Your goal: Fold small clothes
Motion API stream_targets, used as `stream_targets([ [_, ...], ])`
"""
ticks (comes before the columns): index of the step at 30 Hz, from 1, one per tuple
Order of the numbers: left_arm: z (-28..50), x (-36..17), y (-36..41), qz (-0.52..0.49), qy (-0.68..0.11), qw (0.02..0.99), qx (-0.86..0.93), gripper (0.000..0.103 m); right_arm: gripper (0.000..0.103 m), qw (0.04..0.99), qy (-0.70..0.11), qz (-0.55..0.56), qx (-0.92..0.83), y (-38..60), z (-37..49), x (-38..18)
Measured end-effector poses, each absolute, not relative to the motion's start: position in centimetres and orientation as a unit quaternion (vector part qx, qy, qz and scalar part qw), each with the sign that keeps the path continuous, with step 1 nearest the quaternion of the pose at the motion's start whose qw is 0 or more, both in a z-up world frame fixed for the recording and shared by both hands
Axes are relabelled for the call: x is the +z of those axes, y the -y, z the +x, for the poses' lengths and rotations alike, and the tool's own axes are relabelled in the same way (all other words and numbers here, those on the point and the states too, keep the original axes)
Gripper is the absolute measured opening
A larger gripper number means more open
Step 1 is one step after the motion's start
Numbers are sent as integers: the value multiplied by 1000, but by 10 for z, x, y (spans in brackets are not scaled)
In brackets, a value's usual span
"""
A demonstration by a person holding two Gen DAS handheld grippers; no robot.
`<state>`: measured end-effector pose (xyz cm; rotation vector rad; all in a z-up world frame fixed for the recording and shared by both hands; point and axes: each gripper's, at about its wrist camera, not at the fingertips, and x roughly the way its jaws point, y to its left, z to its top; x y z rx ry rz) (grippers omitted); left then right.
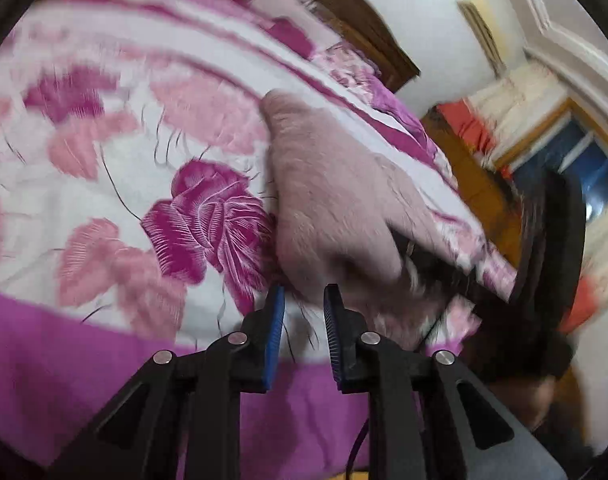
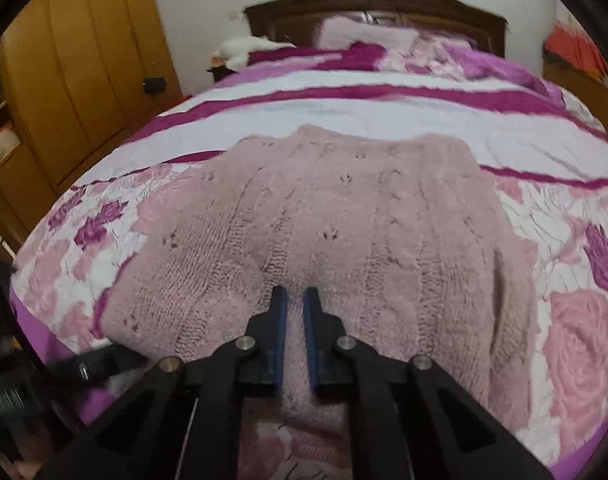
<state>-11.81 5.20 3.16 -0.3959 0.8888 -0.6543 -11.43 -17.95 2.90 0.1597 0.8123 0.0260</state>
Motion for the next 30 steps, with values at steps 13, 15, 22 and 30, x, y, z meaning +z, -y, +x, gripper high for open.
stream_targets([
  [13, -89, 62, -8, -68, -379, 885, -262, 0, 23, 918, -381, -3, -105, 201, -136, 26],
  [15, -94, 36, -1, -18, -381, 891, -246, 0, 23, 915, -390, 15, -101, 206, -137, 29],
  [22, -108, 43, -2, -14, -364, 900, -241, 0, 23, 913, -398, 30, -88, 211, -132, 28],
  [30, -88, 70, -58, -112, -314, 906, -261, 20, 48, 915, -377, 142, -15, 246, -136, 55],
])
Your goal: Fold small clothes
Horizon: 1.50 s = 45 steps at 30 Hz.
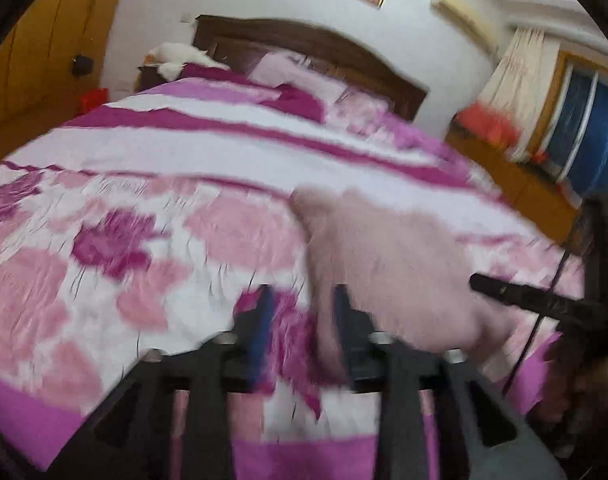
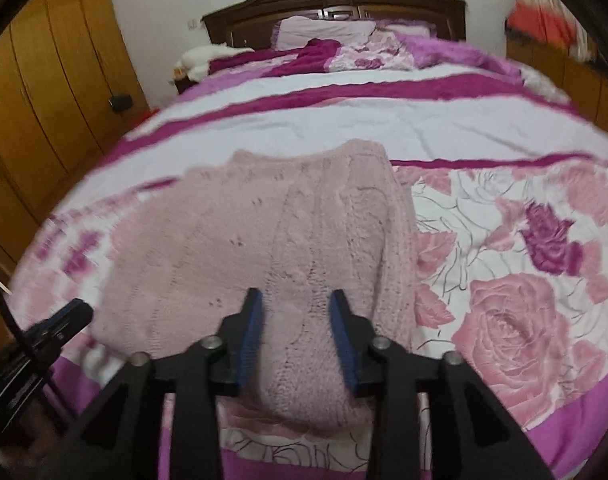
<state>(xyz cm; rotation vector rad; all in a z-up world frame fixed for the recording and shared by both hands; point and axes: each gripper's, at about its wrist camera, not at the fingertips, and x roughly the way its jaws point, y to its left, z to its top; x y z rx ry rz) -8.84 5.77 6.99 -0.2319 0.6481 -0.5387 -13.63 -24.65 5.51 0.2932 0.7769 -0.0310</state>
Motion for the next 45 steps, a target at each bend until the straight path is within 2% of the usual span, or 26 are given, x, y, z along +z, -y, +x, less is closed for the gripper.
stream_targets([
  [1, -80, 75, -63, -128, -308, 900, -279, 34, 64, 918, -367, 150, -22, 253, -135, 60],
  [2, -68, 79, -69, -143, -303, 896, -293, 46, 85, 921, -356, 157, -32, 260, -133, 65],
  [4, -39, 79, -72, -159, -316, 883, -309, 54, 101, 923, -339, 177, -44, 279, -121, 70],
  [7, 26, 53, -61, -194, -418, 815, -352, 54, 102, 891, -393, 228, -14, 311, -74, 52],
  [10, 87, 2, -47, -252, -536, 719, -362, 52, 103, 823, -489, 288, -2, 339, -23, 10],
  [13, 101, 3, -46, -283, -507, 706, -405, 52, 103, 821, -466, 326, 43, 346, -7, -5],
  [16, 112, -1, -22, -289, -522, 660, -456, 52, 103, 832, -431, 332, 114, 341, -4, -12],
  [18, 117, -6, 0, -271, -532, 653, -466, 41, 103, 826, -440, 333, 114, 336, 2, -11],
  [19, 117, -6, 8, -265, -532, 660, -460, 26, 101, 823, -445, 326, 136, 331, 7, -9],
  [20, 116, -8, 13, -263, -532, 664, -454, 12, 93, 817, -444, 329, 165, 325, 11, -10],
  [21, 115, -10, 16, -268, -532, 669, -445, 10, 86, 808, -449, 340, 175, 320, 16, -17],
  [23, 111, -7, 12, -276, -516, 683, -436, 3, 42, 811, -454, 334, 154, 318, 18, -24],
  [25, 108, -2, 9, -276, -506, 698, -426, 0, 34, 809, -433, 360, 167, 323, 15, -24],
  [32, 96, 36, 14, -217, -453, 764, -406, 0, 30, 846, -370, 346, 166, 319, 9, 3],
  [45, 194, 62, 63, -162, -439, 782, -411, 0, 30, 879, -355, 295, 123, 357, 63, 42],
])
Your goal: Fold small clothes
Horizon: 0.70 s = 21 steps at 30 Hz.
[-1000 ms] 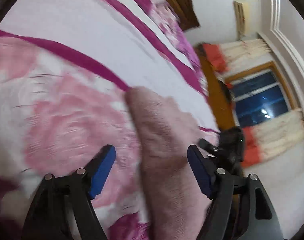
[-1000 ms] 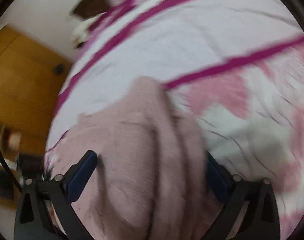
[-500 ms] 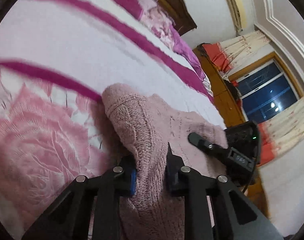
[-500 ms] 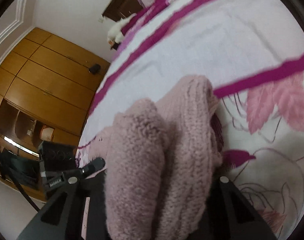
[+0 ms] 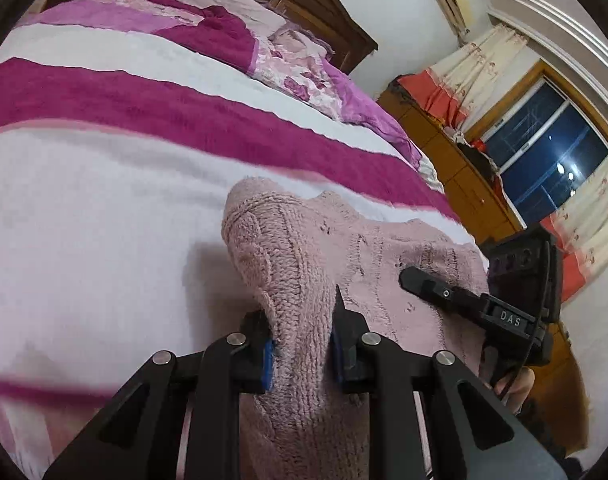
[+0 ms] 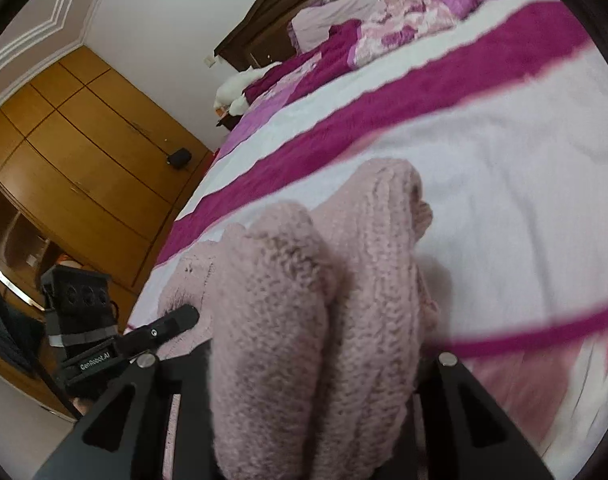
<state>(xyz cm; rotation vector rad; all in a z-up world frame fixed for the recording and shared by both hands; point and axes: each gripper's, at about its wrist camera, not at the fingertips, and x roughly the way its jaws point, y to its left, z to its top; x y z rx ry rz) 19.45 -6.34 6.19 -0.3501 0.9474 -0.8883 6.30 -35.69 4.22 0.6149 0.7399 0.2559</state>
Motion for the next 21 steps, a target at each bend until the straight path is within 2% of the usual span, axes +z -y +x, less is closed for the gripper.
stream_targets([
  [3, 224, 55, 69, -181, -451, 776, -402, 0, 30, 883, -355, 285, 115, 363, 88, 51],
  [4, 234, 48, 70, -187, -453, 778, -392, 3, 31, 885, -358, 276, 109, 364, 100, 53],
  [6, 248, 22, 64, -210, -472, 773, -369, 7, 39, 888, -387, 239, 74, 365, 126, 44],
  [7, 250, 11, 58, -231, -478, 761, -372, 14, 53, 882, -416, 216, 51, 361, 136, 33],
  [8, 249, 0, 46, -268, -480, 743, -382, 14, 64, 863, -466, 193, 25, 360, 148, 18],
  [10, 238, -8, 19, -340, -473, 713, -391, 15, 65, 865, -458, 202, 45, 364, 138, 18],
  [13, 213, -4, -4, -368, -472, 702, -386, 23, 86, 880, -440, 176, 25, 367, 101, 34],
  [14, 203, -1, -7, -367, -473, 701, -388, 23, 90, 884, -436, 168, 14, 368, 90, 36],
  [16, 174, 13, -13, -344, -459, 723, -386, 23, 90, 887, -431, 164, -11, 368, 64, 38],
  [19, 125, 44, -6, -245, -419, 802, -348, 23, 90, 907, -377, 169, -84, 360, 20, 58],
  [21, 95, 57, 5, -160, -397, 847, -315, 22, 89, 916, -342, 116, -173, 338, -8, 78],
])
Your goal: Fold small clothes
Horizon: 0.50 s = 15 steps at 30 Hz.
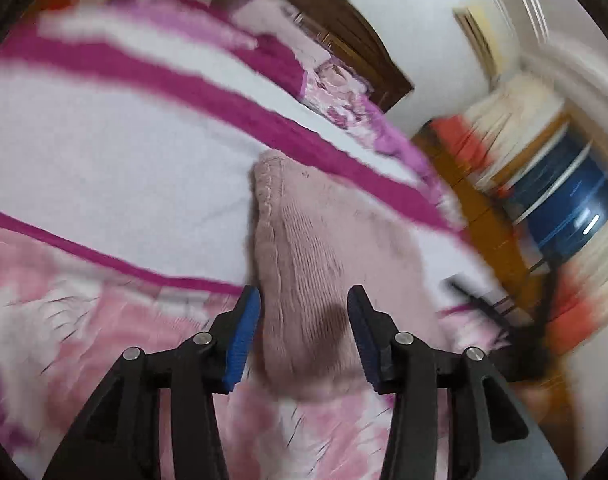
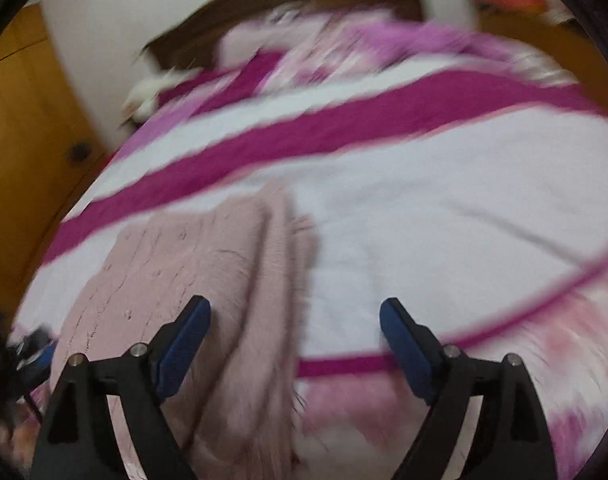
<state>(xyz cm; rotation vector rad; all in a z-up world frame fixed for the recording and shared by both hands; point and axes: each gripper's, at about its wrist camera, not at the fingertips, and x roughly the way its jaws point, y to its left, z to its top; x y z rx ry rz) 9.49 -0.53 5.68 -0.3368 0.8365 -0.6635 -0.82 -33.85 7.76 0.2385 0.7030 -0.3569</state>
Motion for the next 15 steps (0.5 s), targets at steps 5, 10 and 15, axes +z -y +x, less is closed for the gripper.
stream_targets([
  [5, 57, 51, 47, 2, -372, 890, -264, 19, 78, 947, -282, 11, -157, 255, -37, 95],
  [10, 42, 68, 49, 14, -380, 889, -254, 15, 28, 911, -378, -40, -157, 246, -11, 44],
  [15, 18, 109, 43, 31, -355, 904, -236, 15, 18, 925, -355, 16, -136, 244, -50, 103],
])
